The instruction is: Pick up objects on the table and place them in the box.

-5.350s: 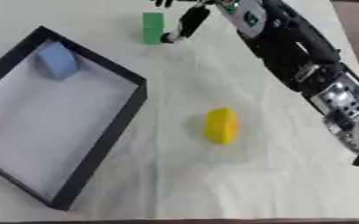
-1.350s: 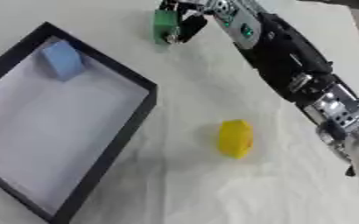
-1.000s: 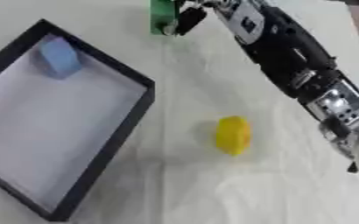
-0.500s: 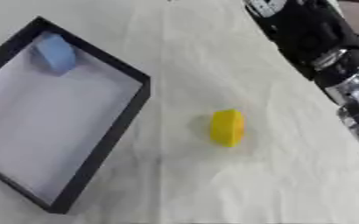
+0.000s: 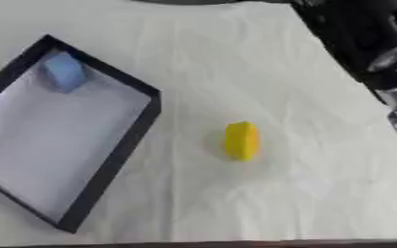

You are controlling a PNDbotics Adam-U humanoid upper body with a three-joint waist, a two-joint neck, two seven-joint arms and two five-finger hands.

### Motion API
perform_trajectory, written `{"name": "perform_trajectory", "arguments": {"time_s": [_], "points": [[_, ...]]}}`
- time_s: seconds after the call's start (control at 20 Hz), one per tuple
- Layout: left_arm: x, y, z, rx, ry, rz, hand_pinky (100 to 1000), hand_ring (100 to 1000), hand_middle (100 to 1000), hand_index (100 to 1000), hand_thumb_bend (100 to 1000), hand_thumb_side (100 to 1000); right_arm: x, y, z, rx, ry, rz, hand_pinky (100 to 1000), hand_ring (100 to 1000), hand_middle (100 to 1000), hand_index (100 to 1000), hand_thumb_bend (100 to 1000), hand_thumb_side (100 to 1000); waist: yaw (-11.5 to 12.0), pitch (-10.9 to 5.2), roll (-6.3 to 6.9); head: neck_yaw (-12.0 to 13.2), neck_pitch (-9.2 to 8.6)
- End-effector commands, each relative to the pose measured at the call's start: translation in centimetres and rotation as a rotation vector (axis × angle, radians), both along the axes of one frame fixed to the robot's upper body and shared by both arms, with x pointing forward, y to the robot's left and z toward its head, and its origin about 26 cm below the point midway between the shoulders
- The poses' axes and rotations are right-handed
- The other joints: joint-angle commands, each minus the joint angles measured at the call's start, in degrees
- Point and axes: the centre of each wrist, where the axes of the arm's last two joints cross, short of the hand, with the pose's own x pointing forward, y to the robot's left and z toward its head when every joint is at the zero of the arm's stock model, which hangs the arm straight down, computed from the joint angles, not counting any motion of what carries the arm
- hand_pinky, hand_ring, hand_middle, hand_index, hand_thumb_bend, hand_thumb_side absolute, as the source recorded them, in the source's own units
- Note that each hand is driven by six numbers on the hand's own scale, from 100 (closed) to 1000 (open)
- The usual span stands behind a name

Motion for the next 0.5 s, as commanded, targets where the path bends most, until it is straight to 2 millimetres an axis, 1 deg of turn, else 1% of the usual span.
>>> {"name": "perform_trajectory", "arguments": {"time_s": [0.05,0.25,0.35,0.5], "points": [[-0.7,0.8,1.3,0.024,-0.034,0.026,851,721,806,825,175,499,-1.3,1.3,1.1,-0.060,-0.062,0.044,763,538,462,648,229,209,-0.32,-2.80,1.25,0.80,-0.03],[-0.8,0.9,1.3,0.036,-0.029,0.032,850,720,806,826,180,491,-1.0,2.4,0.4,-0.098,-0.047,0.097,760,541,463,646,233,227,-0.63,-3.51,1.90,1.27,-0.03],[-0.5,0.9,1.0,0.033,-0.015,0.031,851,719,806,825,176,501,-0.6,3.2,-0.2,-0.122,-0.022,0.122,759,546,465,646,232,246,-0.86,-3.84,2.19,2.29,-0.03],[-0.2,0.7,0.8,0.033,-0.001,0.021,851,718,806,826,176,503,-0.1,4.3,-1.4,-0.152,0.024,0.154,764,542,463,647,198,236,-1.25,-4.20,2.34,2.84,-0.03]]}}
